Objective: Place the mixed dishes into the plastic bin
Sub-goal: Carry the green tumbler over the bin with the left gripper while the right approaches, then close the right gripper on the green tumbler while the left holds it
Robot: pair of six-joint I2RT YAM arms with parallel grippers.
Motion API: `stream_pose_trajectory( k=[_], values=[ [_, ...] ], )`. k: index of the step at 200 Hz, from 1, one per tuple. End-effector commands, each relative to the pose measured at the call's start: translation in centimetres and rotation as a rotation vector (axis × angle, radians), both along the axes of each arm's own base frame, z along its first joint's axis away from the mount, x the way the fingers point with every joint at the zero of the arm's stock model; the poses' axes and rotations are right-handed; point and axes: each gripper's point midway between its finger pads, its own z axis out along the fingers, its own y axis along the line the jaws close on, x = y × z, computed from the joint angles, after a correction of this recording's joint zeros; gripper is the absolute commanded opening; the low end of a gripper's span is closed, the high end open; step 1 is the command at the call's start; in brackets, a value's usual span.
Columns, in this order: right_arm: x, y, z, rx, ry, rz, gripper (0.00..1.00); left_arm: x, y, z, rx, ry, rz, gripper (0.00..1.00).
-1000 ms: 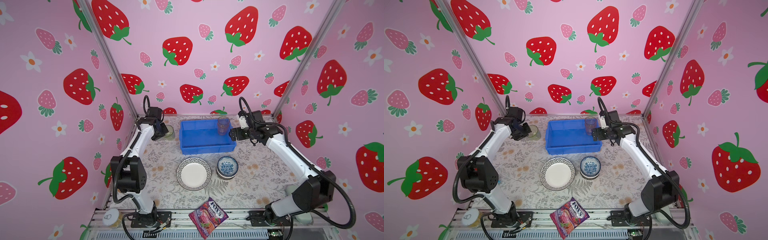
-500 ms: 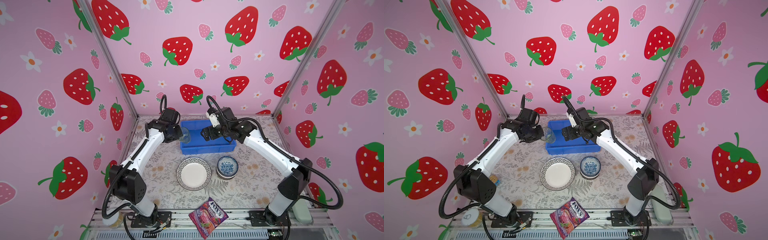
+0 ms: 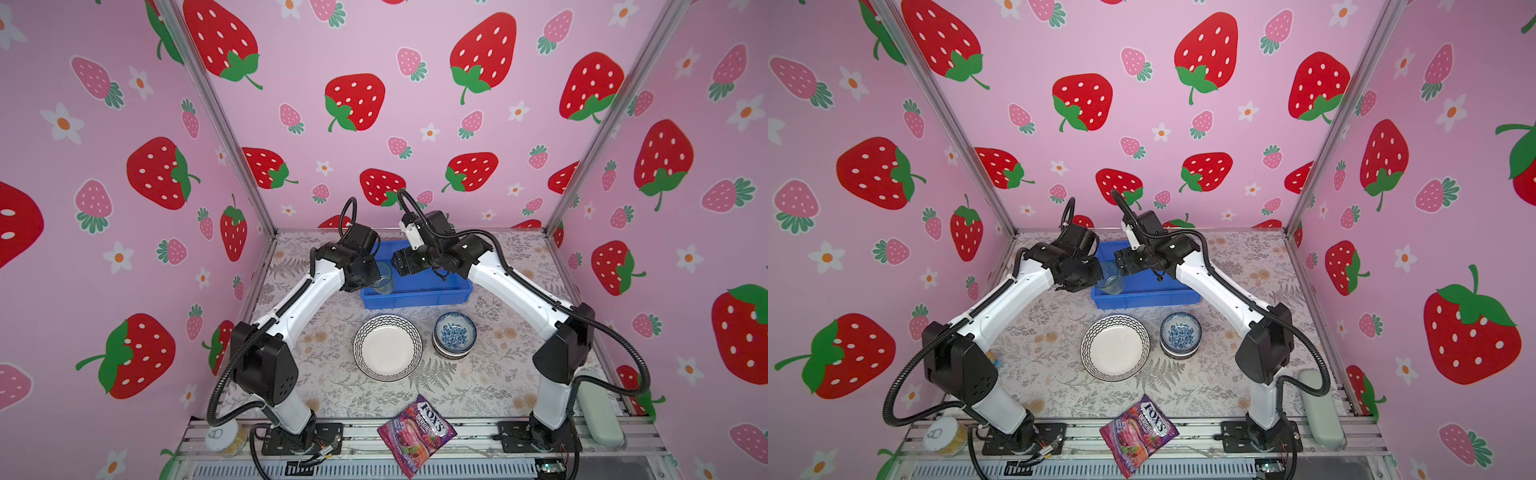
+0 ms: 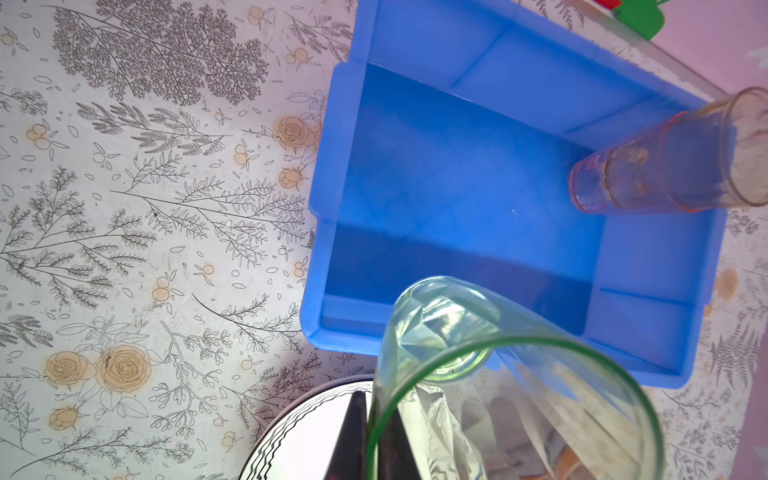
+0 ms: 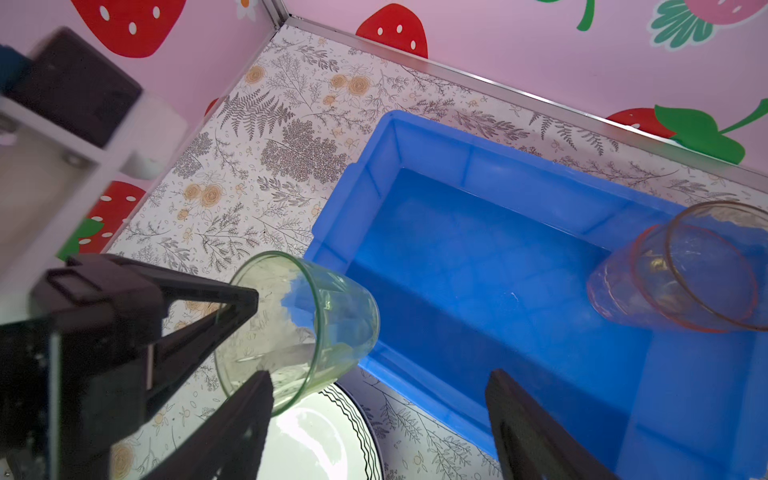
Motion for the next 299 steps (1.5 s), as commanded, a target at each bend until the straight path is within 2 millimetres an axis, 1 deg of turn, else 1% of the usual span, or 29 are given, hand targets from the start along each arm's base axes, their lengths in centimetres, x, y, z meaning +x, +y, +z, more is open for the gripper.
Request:
stream_pose_trajectory(
  k=[1, 17, 58, 97, 118, 141, 148, 149, 154, 168, 199, 231, 245, 275, 299],
  values=[
    [-0.2, 0.6, -0.5, -0.02, 0.012, 0.006, 0.81, 0.9, -0.1, 1.6, 0.018, -0.047, 0.035, 0.0],
    [-0.1, 0.8, -1.1, -0.032, 0.022, 0.009, 0.78, 1.1, -0.4, 1.6, 0.027, -0.052, 0.031, 0.0],
    [-0.1, 1.1, -2.4, -0.049, 0.042, 0.008, 0.75, 1.8, -1.2, 2.1, 0.018, -0.065, 0.012, 0.0],
    [0.2, 1.0, -3.5, -0.071, 0.051, -0.007, 0.67, 2.1, -2.0, 2.2, 0.013, -0.072, -0.006, 0.0],
    [0.3, 1.2, -4.1, -0.08, 0.059, -0.01, 0.58, 2.2, -2.0, 2.2, 0.013, -0.073, -0.008, 0.0],
    [0.5, 1.4, -4.6, -0.086, 0.065, -0.01, 0.53, 2.1, -2.4, 2.2, -0.002, -0.075, -0.018, 0.0],
    [0.5, 1.5, -4.8, -0.089, 0.067, -0.009, 0.52, 2.1, -2.5, 2.3, -0.005, -0.076, -0.017, 0.0],
    [0.5, 1.4, -4.9, -0.091, 0.068, -0.01, 0.51, 2.1, -2.5, 2.3, -0.006, -0.077, -0.017, 0.0],
    [0.6, 1.5, -4.9, -0.092, 0.067, -0.012, 0.49, 2.1, -2.5, 2.3, -0.005, -0.078, -0.018, 0.0],
    [0.7, 1.5, -5.1, -0.093, 0.069, -0.011, 0.46, 2.1, -2.6, 2.4, -0.013, -0.081, -0.019, 0.0],
    [1.0, 1.5, -5.5, -0.104, 0.065, -0.021, 0.43, 2.0, -3.0, 2.6, -0.023, -0.089, -0.026, 0.0],
    [1.2, 1.4, -5.4, -0.108, 0.059, -0.03, 0.34, 2.1, -3.0, 2.4, -0.015, -0.087, -0.025, 0.0],
    [1.3, 1.4, -5.4, -0.111, 0.054, -0.035, 0.28, 2.1, -2.9, 2.3, -0.012, -0.085, -0.024, 0.0],
    [1.4, 1.3, -5.3, -0.112, 0.05, -0.04, 0.21, 2.1, -2.8, 2.2, -0.006, -0.086, -0.021, 0.0],
    [1.4, 1.4, -5.3, -0.11, 0.05, -0.039, 0.18, 2.1, -2.9, 2.2, -0.012, -0.086, -0.021, 0.0]
  ],
)
